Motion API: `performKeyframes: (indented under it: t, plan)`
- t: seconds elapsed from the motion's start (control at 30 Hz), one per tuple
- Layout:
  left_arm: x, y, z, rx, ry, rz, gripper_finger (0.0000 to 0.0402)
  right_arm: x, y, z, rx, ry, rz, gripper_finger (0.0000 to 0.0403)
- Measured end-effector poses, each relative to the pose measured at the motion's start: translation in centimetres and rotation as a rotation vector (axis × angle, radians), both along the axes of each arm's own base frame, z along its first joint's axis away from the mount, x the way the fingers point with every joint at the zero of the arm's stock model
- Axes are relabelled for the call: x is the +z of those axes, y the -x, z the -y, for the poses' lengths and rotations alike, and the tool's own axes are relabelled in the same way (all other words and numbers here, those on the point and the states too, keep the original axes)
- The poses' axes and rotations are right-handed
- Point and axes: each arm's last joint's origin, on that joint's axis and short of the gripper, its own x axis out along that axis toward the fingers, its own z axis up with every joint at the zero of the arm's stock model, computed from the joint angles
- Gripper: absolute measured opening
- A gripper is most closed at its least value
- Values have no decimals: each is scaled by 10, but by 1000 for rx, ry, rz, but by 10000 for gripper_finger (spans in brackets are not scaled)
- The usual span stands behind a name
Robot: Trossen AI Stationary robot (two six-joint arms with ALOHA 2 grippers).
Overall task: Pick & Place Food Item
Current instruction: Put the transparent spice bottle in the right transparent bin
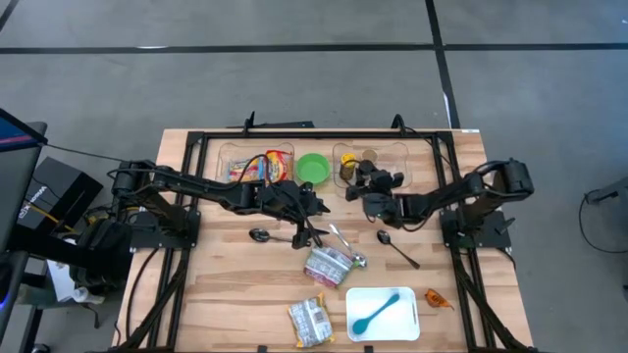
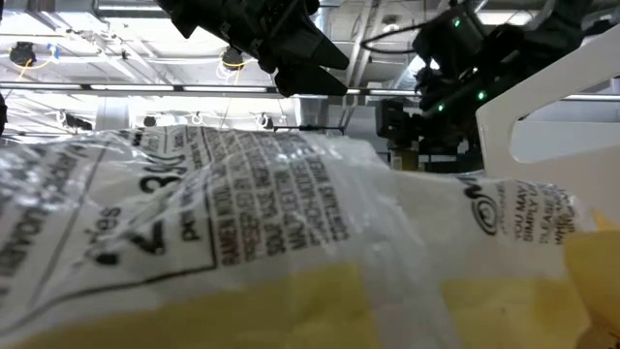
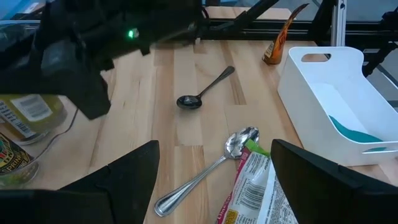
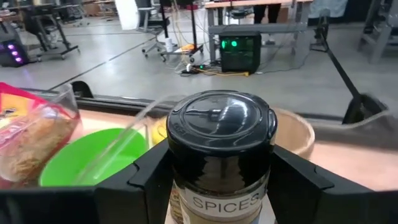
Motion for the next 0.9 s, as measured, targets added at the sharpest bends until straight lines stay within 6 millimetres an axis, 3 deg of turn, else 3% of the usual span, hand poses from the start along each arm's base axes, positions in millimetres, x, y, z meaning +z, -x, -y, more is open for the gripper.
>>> performKeyframes:
  t: [0.4,0.9]
  plan:
    - [0,0,0,0,0,0,301,-30,-3,10,-56,-33,-21,204]
    - [0,0,0,0,0,1,301,-30,-2,11,-52,-31,-40,231]
